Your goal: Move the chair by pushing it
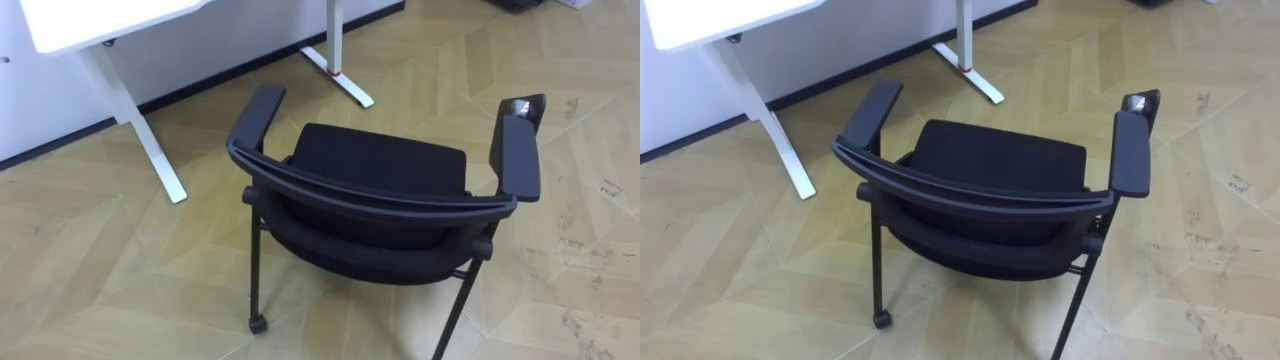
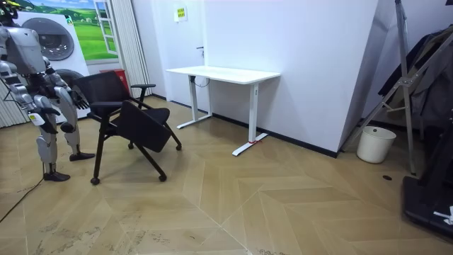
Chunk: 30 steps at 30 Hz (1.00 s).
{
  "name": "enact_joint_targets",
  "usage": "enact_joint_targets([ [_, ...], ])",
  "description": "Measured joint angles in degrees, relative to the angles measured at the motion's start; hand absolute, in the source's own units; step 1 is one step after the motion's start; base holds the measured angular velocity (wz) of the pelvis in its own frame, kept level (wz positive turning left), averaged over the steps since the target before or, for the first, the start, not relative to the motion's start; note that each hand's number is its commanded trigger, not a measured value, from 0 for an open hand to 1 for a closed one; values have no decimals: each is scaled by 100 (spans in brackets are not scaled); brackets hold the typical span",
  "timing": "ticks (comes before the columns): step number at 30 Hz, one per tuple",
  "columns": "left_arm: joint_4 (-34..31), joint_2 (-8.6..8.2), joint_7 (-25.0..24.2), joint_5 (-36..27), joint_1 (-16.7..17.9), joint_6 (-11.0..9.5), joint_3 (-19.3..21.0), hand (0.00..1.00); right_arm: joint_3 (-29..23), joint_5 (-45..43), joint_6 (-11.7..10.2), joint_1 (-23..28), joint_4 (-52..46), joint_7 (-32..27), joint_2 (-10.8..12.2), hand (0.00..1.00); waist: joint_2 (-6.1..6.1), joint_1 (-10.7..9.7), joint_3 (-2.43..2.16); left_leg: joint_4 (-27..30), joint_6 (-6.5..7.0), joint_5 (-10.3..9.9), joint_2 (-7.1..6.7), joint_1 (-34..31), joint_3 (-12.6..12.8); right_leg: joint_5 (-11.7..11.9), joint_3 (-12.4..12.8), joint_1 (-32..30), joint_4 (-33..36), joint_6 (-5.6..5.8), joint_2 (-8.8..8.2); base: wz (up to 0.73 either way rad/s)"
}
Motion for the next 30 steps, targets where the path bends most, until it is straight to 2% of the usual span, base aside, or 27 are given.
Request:
enact_joint_targets([
  [11,7,1,262,246,49,-9,161,0,-20,-340,-1,-66,37,2,-8,0,-34,9,-17,17,1,1,0,22,2,0,19,2,1,0,0,0],
  [17,6,1,355,235,108,-10,182,0,-23,-341,0,-76,70,4,-6,0,-44,10,-10,43,1,1,1,32,2,0,16,30,-1,0,0,0],
  [21,8,-5,358,237,128,-10,342,0,-82,-434,3,-169,145,12,19,0,-81,7,-1,70,6,-5,-1,13,-7,-4,28,71,-90,4,12,2],
  [25,-11,-6,384,236,236,-8,508,0,-139,-458,10,-164,138,-8,25,0,-111,9,-19,97,12,-24,-2,-3,-3,-4,32,81,-86,4,9,1],
  [28,-9,3,549,244,301,11,529,0,-135,-439,123,-169,115,-62,21,0,-121,11,-33,97,11,-25,-2,4,-2,-4,25,95,-82,4,9,0],
  [29,-9,5,636,288,328,23,529,0,-126,-441,122,-163,117,-75,18,0,-95,11,-45,96,11,-26,-2,14,-7,-4,27,107,-82,3,13,3],
  [30,-32,6,727,449,344,42,535,0,-124,-442,122,-135,128,-83,7,0,-75,6,-32,97,9,-27,-2,16,-12,-3,22,113,-82,3,16,3],
])
